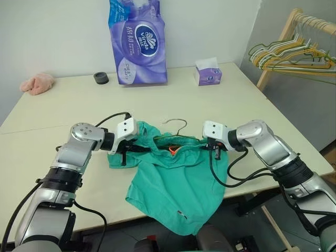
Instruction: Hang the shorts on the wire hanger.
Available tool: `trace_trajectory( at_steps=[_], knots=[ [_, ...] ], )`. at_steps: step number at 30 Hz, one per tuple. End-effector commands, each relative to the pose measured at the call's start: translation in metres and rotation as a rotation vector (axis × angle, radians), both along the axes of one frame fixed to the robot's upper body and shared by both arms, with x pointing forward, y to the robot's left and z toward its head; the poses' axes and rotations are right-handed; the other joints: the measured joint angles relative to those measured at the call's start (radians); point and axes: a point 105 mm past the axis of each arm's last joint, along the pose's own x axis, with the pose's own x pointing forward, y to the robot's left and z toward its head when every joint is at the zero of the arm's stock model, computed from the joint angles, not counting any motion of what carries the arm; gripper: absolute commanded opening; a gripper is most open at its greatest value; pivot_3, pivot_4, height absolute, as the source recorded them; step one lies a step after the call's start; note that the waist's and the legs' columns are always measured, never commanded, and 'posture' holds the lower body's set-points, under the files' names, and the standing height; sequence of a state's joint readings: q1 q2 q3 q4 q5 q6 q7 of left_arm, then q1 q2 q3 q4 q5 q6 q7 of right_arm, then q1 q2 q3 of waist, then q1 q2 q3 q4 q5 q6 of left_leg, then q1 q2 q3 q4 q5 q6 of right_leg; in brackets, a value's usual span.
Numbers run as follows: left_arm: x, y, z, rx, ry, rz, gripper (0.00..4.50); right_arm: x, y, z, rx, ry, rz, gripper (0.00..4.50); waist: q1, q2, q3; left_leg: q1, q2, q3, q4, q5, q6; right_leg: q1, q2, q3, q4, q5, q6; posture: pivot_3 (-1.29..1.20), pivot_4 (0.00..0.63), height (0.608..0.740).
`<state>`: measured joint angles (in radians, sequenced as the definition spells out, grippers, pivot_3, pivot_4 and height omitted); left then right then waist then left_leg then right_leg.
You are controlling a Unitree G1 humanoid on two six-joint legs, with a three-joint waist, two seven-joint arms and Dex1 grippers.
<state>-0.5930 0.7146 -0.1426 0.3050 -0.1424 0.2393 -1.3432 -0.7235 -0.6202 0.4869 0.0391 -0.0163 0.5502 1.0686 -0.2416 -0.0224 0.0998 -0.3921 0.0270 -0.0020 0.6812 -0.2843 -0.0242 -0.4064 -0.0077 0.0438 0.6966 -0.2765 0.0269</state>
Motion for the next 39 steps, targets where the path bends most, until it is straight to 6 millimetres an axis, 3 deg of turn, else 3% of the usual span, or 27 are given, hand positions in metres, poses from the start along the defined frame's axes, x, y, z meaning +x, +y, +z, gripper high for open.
trace_trajectory(
  at_steps=[1, 9, 14, 18, 23, 26, 35, 36, 39],
  knots=[
    [0.002, -0.01, 0.021, -0.092, -0.048, -0.01, 1.37, -0.006, 0.011, 0.021, 0.072, -0.035, 0.039, 0.0, -0.005, 0.0, 0.0, 0.0, 0.0, 0.0, 0.0, 0.0, 0.0, 0.0, 0.0, 0.0, 0.0, 0.0, 0.0, -0.24, 0.049, 0.74],
    [0.016, 0.036, 0.044, -0.146, -0.051, 0.165, 3.71, -0.013, -0.01, 0.027, 0.077, -0.008, -0.004, 0.0, -0.007, 0.0, 0.0, 0.0, 0.0, -0.001, 0.0, 0.0, 0.0, 0.0, 0.0, 0.0, 0.0, 0.0, 0.0, -0.24, 0.053, 0.74],
    [0.021, 0.058, 0.041, -0.128, -0.039, 0.235, 3.71, -0.02, -0.022, 0.03, 0.073, 0.013, -0.018, 0.0, -0.006, 0.0, 0.0, 0.0, -0.001, 0.0, 0.0, 0.0, 0.0, 0.0, 0.0, -0.001, 0.0, 0.0, 0.0, -0.24, 0.053, 0.74],
    [0.008, 0.051, 0.024, -0.113, 0.05, 0.169, 3.71, -0.022, -0.025, 0.033, 0.073, 0.013, -0.028, 0.0, -0.008, 0.0, 0.0, 0.0, -0.001, 0.0, 0.0, 0.0, 0.0, 0.0, -0.001, 0.0, 0.0, 0.0, 0.0, -0.24, 0.055, 0.74],
    [0.022, 0.038, 0.009, -0.096, 0.008, 0.198, 3.71, -0.025, -0.022, 0.034, 0.082, 0.016, -0.029, 0.0, -0.004, 0.0, 0.0, 0.0, -0.001, 0.0, 0.0, 0.0, 0.0, 0.0, -0.001, 0.0, 0.0, 0.0, 0.0, -0.25, 0.057, 0.74],
    [0.033, 0.039, 0.006, -0.08, -0.038, 0.236, 2.91, -0.027, -0.022, 0.034, 0.084, 0.018, -0.028, 0.0, -0.005, 0.0, 0.0, 0.0, -0.001, 0.0, 0.0, 0.0, 0.0, 0.0, -0.001, 0.0, 0.0, 0.0, 0.0, -0.26, 0.06, 0.74],
    [0.04, 0.039, 0.014, -0.119, -0.093, 0.239, 0.21, -0.031, -0.026, 0.033, 0.082, 0.024, -0.047, 0.0, -0.011, 0.0, 0.0, 0.0, -0.001, 0.0, 0.0, 0.0, 0.0, 0.0, -0.001, 0.0, 0.0, 0.0, 0.0, -0.26, 0.06, 0.74],
    [0.04, 0.04, 0.015, -0.11, -0.101, 0.239, 0.02, -0.032, -0.027, 0.032, 0.08, 0.026, -0.049, 0.0, -0.01, 0.0, 0.0, 0.0, -0.001, 0.0, 0.0, 0.0, 0.0, 0.0, -0.001, 0.0, 0.0, 0.0, 0.0, -0.26, 0.06, 0.74],
    [0.04, 0.053, 0.013, -0.065, -0.125, 0.266, 0.02, -0.033, -0.032, 0.031, 0.071, 0.035, -0.059, 0.0, -0.01, 0.0, 0.0, 0.0, -0.001, 0.0, 0.0, 0.0, 0.0, 0.0, -0.001, 0.0, 0.0, 0.0, 0.0, -0.26, 0.058, 0.74]
  ],
)
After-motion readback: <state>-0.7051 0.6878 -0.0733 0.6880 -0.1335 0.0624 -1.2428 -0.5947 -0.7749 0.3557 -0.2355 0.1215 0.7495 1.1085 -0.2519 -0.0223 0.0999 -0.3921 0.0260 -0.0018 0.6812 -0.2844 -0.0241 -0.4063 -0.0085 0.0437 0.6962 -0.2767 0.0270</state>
